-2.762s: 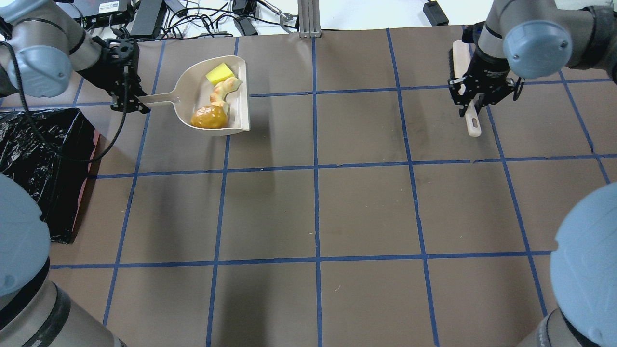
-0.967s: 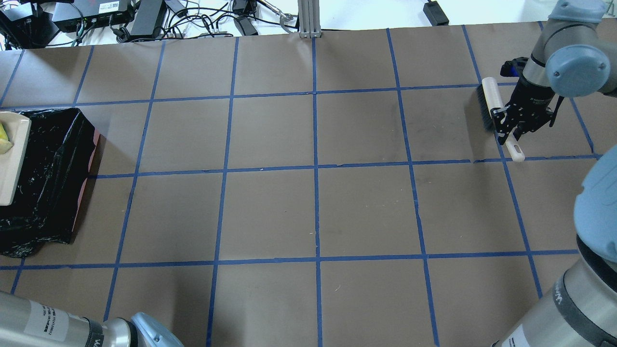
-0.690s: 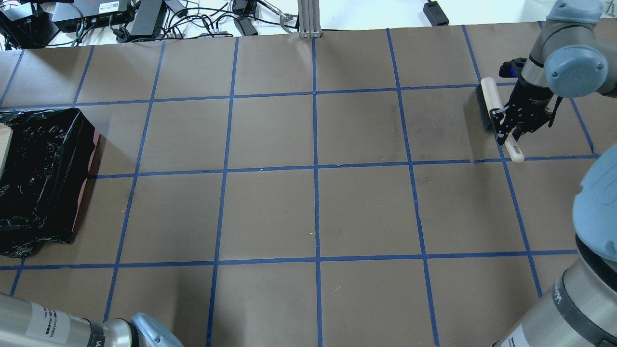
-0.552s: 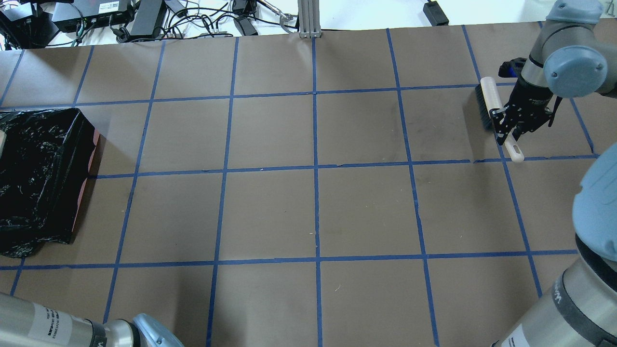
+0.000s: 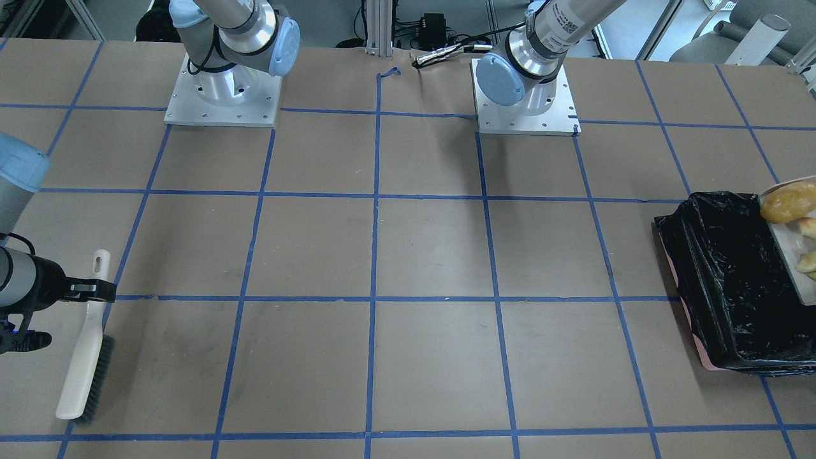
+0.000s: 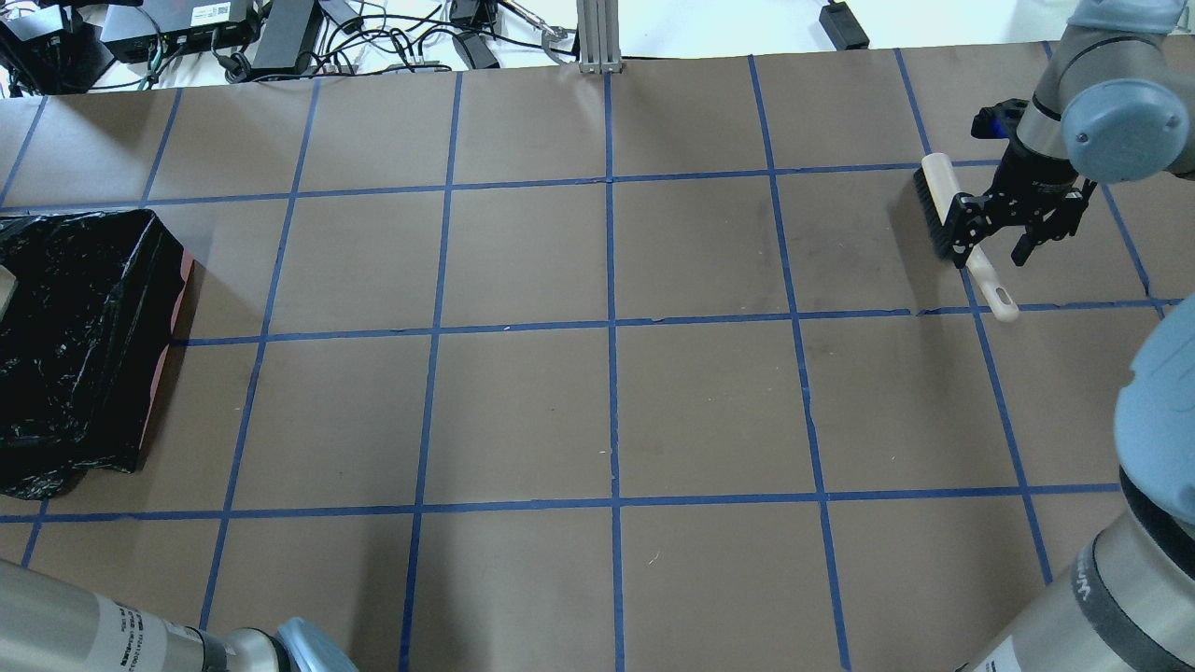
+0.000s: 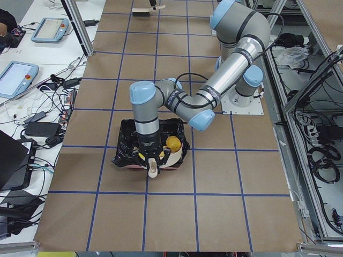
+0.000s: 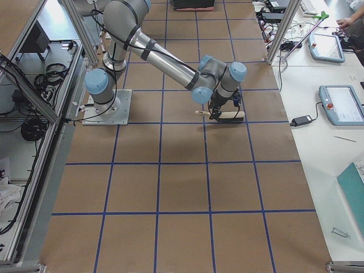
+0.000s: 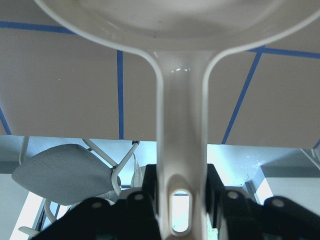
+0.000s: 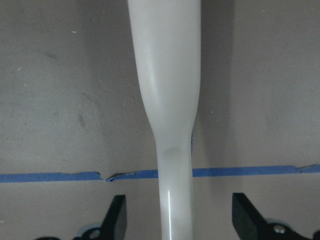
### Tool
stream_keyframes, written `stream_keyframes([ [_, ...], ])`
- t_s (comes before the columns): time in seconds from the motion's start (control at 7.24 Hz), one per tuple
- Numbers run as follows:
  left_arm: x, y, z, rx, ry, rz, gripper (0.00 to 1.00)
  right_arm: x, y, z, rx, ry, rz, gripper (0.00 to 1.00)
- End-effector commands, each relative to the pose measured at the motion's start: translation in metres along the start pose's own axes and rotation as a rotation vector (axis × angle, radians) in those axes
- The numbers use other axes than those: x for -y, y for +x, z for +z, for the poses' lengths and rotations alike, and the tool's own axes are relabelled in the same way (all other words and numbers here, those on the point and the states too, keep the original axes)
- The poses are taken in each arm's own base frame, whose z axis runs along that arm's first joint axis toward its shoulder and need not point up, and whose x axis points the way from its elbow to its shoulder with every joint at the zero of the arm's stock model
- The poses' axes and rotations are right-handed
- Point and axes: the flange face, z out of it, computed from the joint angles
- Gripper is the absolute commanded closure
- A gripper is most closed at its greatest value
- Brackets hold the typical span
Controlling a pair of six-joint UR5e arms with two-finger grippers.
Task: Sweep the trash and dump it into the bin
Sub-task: 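Tip the dustpan over the black bin with the left gripper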
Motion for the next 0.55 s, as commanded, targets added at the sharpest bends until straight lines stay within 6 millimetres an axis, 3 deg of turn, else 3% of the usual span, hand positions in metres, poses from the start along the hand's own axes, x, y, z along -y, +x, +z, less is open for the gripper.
stream_keyframes([
  [0.0, 0.014, -0.016, -0.023, 0.022, -0.134, 0.071, 1.0, -0.008, -0.033, -0.05, -0.016, 0.016, -0.051, 0.01],
  [0.14, 0.023, -0.023, -0.036, 0.032, -0.145, 0.084, 1.0, -0.032, -0.075, -0.092, -0.037, 0.034, -0.093, 0.0],
  [0.41, 0.027, -0.027, -0.042, 0.037, -0.149, 0.089, 1.0, -0.083, -0.153, -0.14, -0.059, 0.048, -0.162, 0.0],
])
